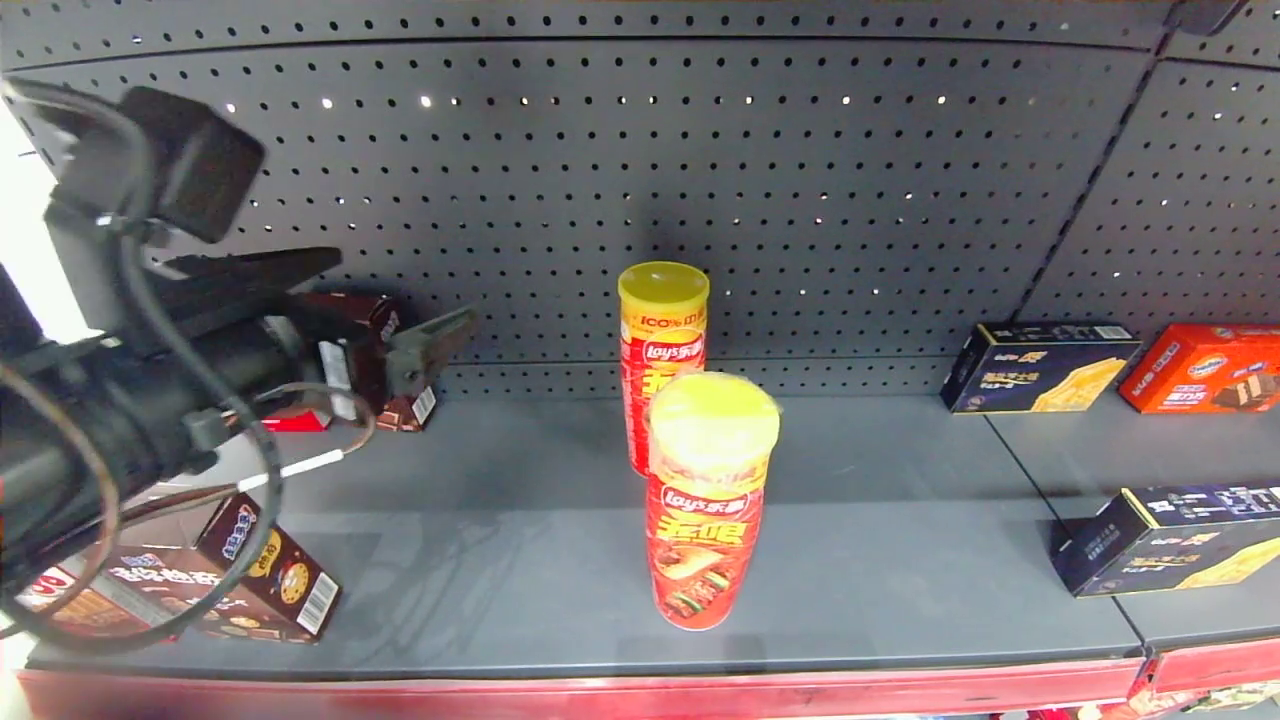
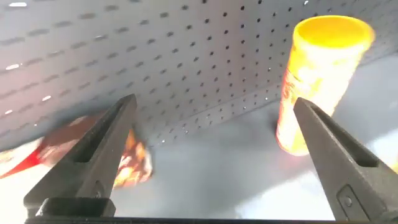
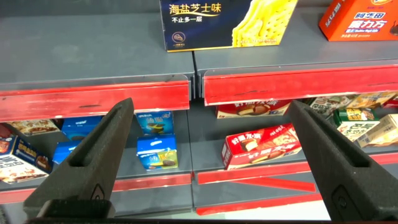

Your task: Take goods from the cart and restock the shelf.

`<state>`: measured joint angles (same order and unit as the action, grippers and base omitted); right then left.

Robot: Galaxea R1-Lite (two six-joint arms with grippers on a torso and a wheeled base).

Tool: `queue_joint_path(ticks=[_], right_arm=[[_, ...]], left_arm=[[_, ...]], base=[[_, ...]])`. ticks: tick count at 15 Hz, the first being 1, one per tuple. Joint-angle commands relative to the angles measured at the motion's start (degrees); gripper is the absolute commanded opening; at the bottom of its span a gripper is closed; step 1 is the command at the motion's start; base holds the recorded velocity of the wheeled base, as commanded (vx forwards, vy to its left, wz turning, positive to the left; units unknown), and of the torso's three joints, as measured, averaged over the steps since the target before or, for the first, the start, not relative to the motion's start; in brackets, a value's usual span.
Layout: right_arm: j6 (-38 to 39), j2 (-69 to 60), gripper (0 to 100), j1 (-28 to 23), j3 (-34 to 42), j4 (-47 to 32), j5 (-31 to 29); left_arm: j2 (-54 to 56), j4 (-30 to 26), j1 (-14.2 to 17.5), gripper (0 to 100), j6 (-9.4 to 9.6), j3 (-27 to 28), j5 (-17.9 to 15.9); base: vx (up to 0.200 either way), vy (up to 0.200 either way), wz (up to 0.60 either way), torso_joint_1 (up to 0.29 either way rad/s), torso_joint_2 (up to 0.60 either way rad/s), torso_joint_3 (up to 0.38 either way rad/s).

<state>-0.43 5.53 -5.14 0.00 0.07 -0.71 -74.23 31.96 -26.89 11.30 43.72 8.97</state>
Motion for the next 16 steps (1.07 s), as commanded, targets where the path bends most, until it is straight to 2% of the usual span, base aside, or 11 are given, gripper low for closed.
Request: queue_joint_path(ticks=[1, 2, 4, 5, 6, 7, 8, 9, 10, 12, 16], right_arm=[[-0.01, 0.09, 100, -0.04, 0.00, 0.01, 0.00], [-0.01, 0.09, 100, -0.04, 0.00, 0.01, 0.00], [-0.01, 0.09, 100, -0.04, 0.00, 0.01, 0.00], [-0.01, 0.09, 100, -0.04, 0.00, 0.01, -0.08], [-0.01, 0.09, 100, -0.04, 0.00, 0.01, 0.00], [-0.01, 0.09, 100, -0.04, 0.00, 0.01, 0.00], [-0.01, 0.09, 100, -0.04, 0.00, 0.01, -0.08], [-0.01, 0.09, 100, -0.04, 0.00, 0.01, 0.00], [-0.01, 0.09, 100, -0.04, 0.00, 0.01, 0.00], [-0.01, 0.09, 100, -0.04, 0.00, 0.01, 0.00], [-0.01, 0.09, 100, -0.04, 0.00, 0.01, 0.00]], left_arm=[[26.50, -1.64, -0.27, 100, -0.40, -12.16, 0.17], [32.48, -4.01, -0.18, 100, -0.40, -12.60, 0.26], [44.79, -15.26, 0.70, 100, -0.67, -14.10, 0.26], [49.71, -19.13, 3.69, 100, -1.54, -16.65, 0.17], [55.16, -21.77, 8.17, 100, -4.27, -21.30, 0.08], [60.43, -21.77, 13.36, 100, -7.52, -27.54, -0.27], [62.71, -21.77, 16.70, 100, -8.22, -30.62, -1.24], [64.91, -21.86, 19.69, 100, -8.58, -33.43, -4.75], [68.87, -21.86, 23.99, 100, -10.69, -38.09, -12.66], [73.79, -22.65, 27.60, 100, -11.92, -43.72, -20.05], [74.23, -29.41, 27.07, 100, -10.86, -43.72, -19.34]], base=[[0.000, 0.000, 0.00, 0.000, 0.00, 0.000], [0.000, 0.000, 0.00, 0.000, 0.00, 0.000], [0.000, 0.000, 0.00, 0.000, 0.00, 0.000], [0.000, 0.000, 0.00, 0.000, 0.00, 0.000], [0.000, 0.000, 0.00, 0.000, 0.00, 0.000], [0.000, 0.000, 0.00, 0.000, 0.00, 0.000], [0.000, 0.000, 0.00, 0.000, 0.00, 0.000], [0.000, 0.000, 0.00, 0.000, 0.00, 0.000], [0.000, 0.000, 0.00, 0.000, 0.00, 0.000], [0.000, 0.000, 0.00, 0.000, 0.00, 0.000], [0.000, 0.000, 0.00, 0.000, 0.00, 0.000]])
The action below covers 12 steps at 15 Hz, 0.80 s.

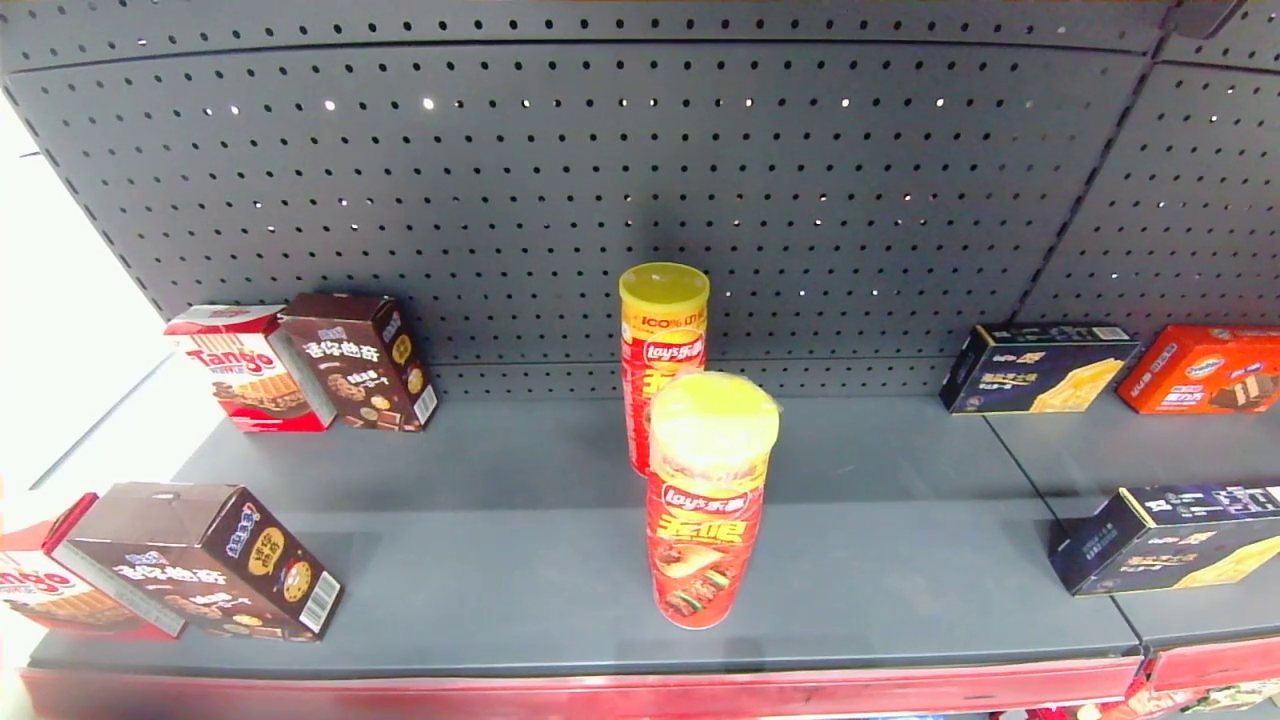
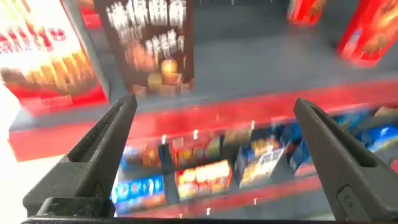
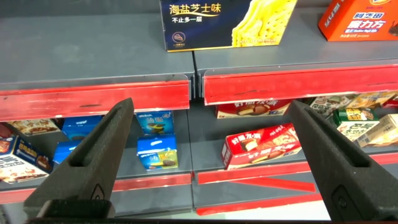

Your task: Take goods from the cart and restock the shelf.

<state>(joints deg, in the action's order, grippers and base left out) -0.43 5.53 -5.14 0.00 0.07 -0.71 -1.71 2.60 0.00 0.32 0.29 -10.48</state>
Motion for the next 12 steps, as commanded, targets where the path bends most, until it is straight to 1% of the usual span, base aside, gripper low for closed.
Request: queue_joint_path(ticks=[1, 5, 6, 7, 8, 9, 10, 11, 12], right_arm=[[-0.01, 0.09, 100, -0.04, 0.00, 0.01, 0.00], [-0.01, 0.09, 100, -0.04, 0.00, 0.01, 0.00], [-0.01, 0.09, 100, -0.04, 0.00, 0.01, 0.00], [-0.01, 0.09, 100, -0.04, 0.00, 0.01, 0.00], [-0.01, 0.09, 100, -0.04, 0.00, 0.01, -0.08], [-0.01, 0.09, 100, -0.04, 0.00, 0.01, -0.08], [-0.01, 0.09, 100, -0.04, 0.00, 0.01, 0.00], [-0.01, 0.09, 100, -0.04, 0.00, 0.01, 0.00], [-0.01, 0.09, 100, -0.04, 0.00, 0.01, 0.00]], left_arm=[[1.71, 0.39, 0.18, 100, 0.12, -0.29, 0.02], [1.71, 0.39, 0.18, 100, 0.03, -0.29, -0.33], [1.71, 0.39, 0.09, 100, 0.39, -0.29, -1.12], [1.71, 0.39, 0.09, 100, 0.21, -0.29, 2.31], [1.71, 0.04, 0.18, 100, 0.30, -0.29, 6.44], [1.71, -3.91, 0.09, 100, 0.56, -0.03, 17.25], [1.71, -4.00, 0.18, 100, 1.00, 0.15, 15.05], [1.71, -4.00, -0.18, 100, 2.41, 0.23, 12.94], [1.71, -4.09, -0.26, 100, 2.67, 0.23, 10.31]], base=[[0.000, 0.000, 0.00, 0.000, 0.00, 0.000], [0.000, 0.000, 0.00, 0.000, 0.00, 0.000], [0.000, 0.000, 0.00, 0.000, 0.00, 0.000], [0.000, 0.000, 0.00, 0.000, 0.00, 0.000], [0.000, 0.000, 0.00, 0.000, 0.00, 0.000], [0.000, 0.000, 0.00, 0.000, 0.00, 0.000], [0.000, 0.000, 0.00, 0.000, 0.00, 0.000], [0.000, 0.000, 0.00, 0.000, 0.00, 0.000], [0.000, 0.000, 0.00, 0.000, 0.00, 0.000]])
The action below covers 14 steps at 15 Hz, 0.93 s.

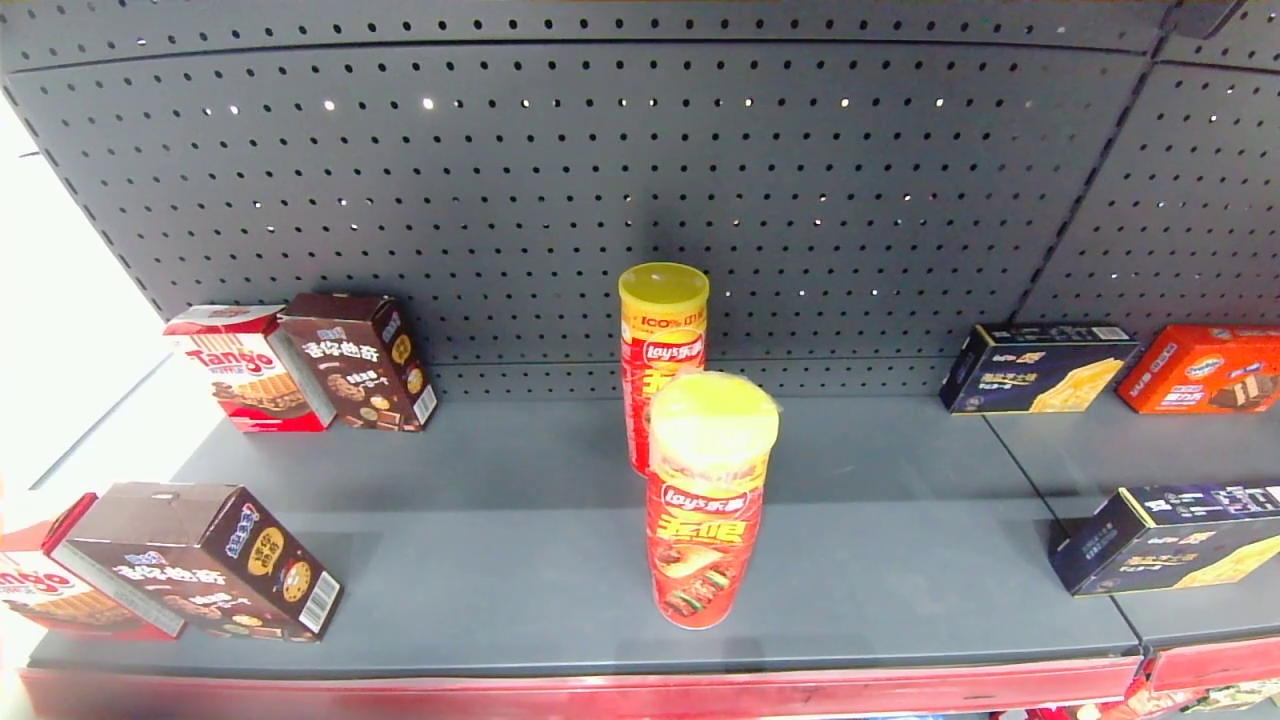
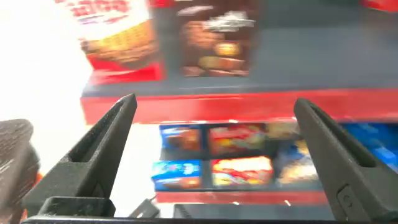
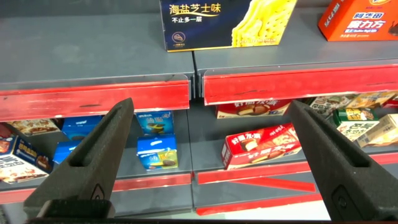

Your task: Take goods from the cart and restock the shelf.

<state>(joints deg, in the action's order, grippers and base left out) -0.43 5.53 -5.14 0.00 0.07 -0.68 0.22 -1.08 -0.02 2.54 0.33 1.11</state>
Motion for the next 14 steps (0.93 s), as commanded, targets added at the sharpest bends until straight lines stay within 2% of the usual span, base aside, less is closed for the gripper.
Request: queue_joint_path(ticks=[1, 4, 7, 8, 9, 10, 11, 14], right_arm=[[-0.19, 0.09, 100, -0.04, 0.00, 0.10, 0.16], [-0.10, 0.09, 100, 0.05, 0.00, -0.07, 0.33], [-0.89, 2.20, 100, 2.33, -1.32, 0.28, 0.68], [-0.28, 12.57, 100, 1.80, -12.48, 1.60, 0.59], [0.60, 23.73, 100, 2.68, -17.23, 3.44, 1.03], [0.87, 25.84, 100, 3.74, -17.93, 4.15, 2.18], [-0.19, 28.83, 100, 8.13, -20.30, 3.97, 5.87], [-1.86, 42.45, 100, 16.13, -29.18, 4.15, 6.22]], left_arm=[[-0.22, -0.50, -0.33, 100, 0.54, 0.29, -3.39], [-0.22, -0.41, -0.33, 100, 0.45, 0.20, -3.39], [-0.22, -0.50, -0.42, 100, 0.36, 0.29, -3.48], [-0.22, -0.41, -0.33, 100, 0.36, 0.20, -3.48], [-0.22, -0.50, -0.42, 100, 0.45, 0.29, -3.48], [-0.22, -0.41, -0.42, 100, 0.36, 0.29, -3.48], [-0.22, -0.41, -0.42, 100, 0.36, 0.20, -3.48], [-0.22, -0.41, -0.24, 100, 0.36, 0.20, -3.48]], base=[[0.000, 0.000, 0.00, 0.000, 0.00, 0.000], [0.000, 0.000, 0.00, 0.000, 0.00, 0.000], [0.000, 0.000, 0.00, 0.000, 0.00, 0.000], [0.000, 0.000, 0.00, 0.000, 0.00, 0.000], [0.000, 0.000, 0.00, 0.000, 0.00, 0.000], [0.000, 0.000, 0.00, 0.000, 0.00, 0.000], [0.000, 0.000, 0.00, 0.000, 0.00, 0.000], [0.000, 0.000, 0.00, 0.000, 0.00, 0.000]])
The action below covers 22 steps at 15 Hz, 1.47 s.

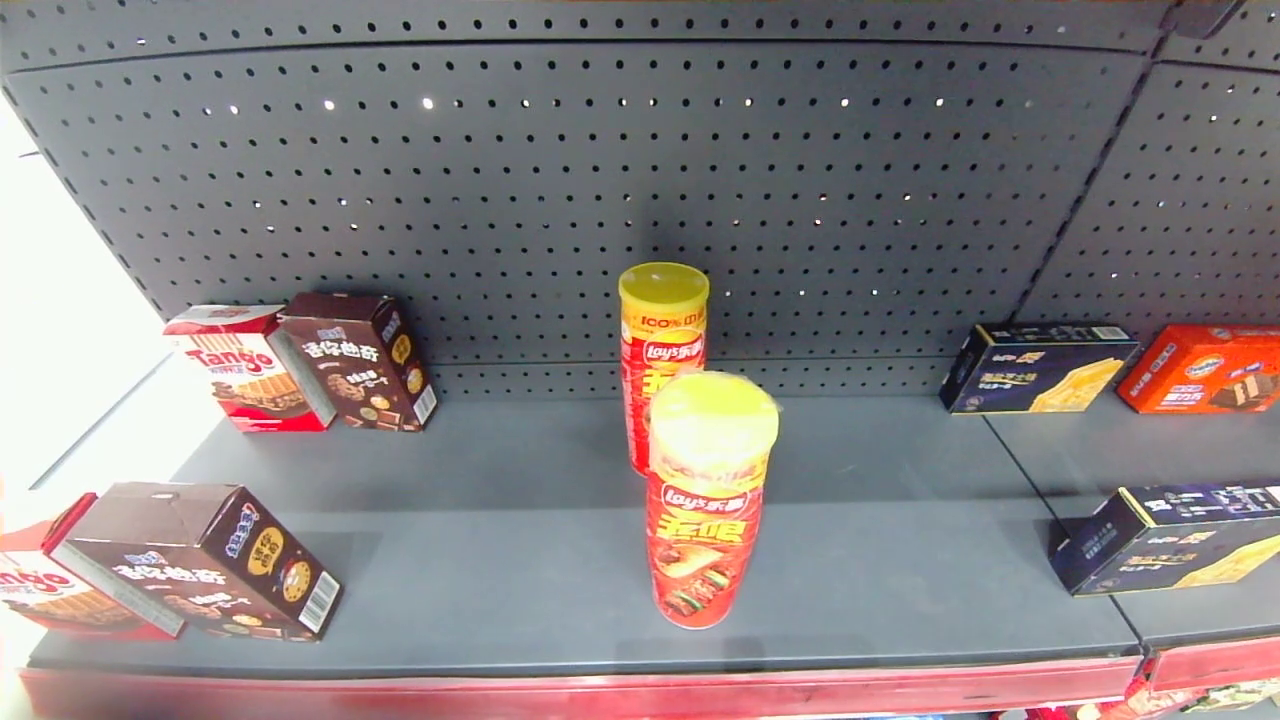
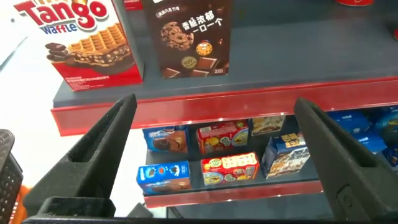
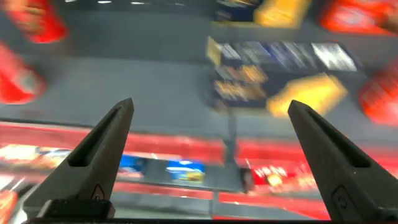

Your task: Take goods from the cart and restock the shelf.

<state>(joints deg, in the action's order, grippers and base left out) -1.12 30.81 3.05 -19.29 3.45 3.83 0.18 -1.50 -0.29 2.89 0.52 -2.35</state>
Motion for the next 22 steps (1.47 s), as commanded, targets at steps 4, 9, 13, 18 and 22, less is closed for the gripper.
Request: queue_joint_path(ticks=[4, 9, 13, 18, 22], right_arm=[[-4.94, 28.70, 100, 19.01, -14.03, 1.47, 1.27], [-4.94, 37.13, 100, 26.57, -16.13, 2.79, 1.62], [-4.94, 43.90, 100, 33.51, -19.83, 5.51, 2.06], [-4.86, 48.30, 100, 40.37, -22.37, 7.01, 6.46], [-4.86, 52.25, 100, 42.48, -23.87, 8.85, 6.54]], left_arm=[[-0.18, 0.01, -0.06, 100, -0.08, 0.09, -0.11], [-0.18, 0.01, -0.06, 100, -0.25, 0.00, -0.11], [-0.18, 0.01, -0.06, 100, -0.34, 0.00, -0.11], [-0.18, 0.01, -0.06, 100, -0.96, 0.09, -0.20], [-0.18, 0.01, -0.06, 100, -1.13, 0.09, -0.20]], base=[[0.000, 0.000, 0.00, 0.000, 0.00, 0.000], [0.000, 0.000, 0.00, 0.000, 0.00, 0.000], [0.000, 0.000, 0.00, 0.000, 0.00, 0.000], [0.000, 0.000, 0.00, 0.000, 0.00, 0.000], [0.000, 0.000, 0.00, 0.000, 0.00, 0.000]])
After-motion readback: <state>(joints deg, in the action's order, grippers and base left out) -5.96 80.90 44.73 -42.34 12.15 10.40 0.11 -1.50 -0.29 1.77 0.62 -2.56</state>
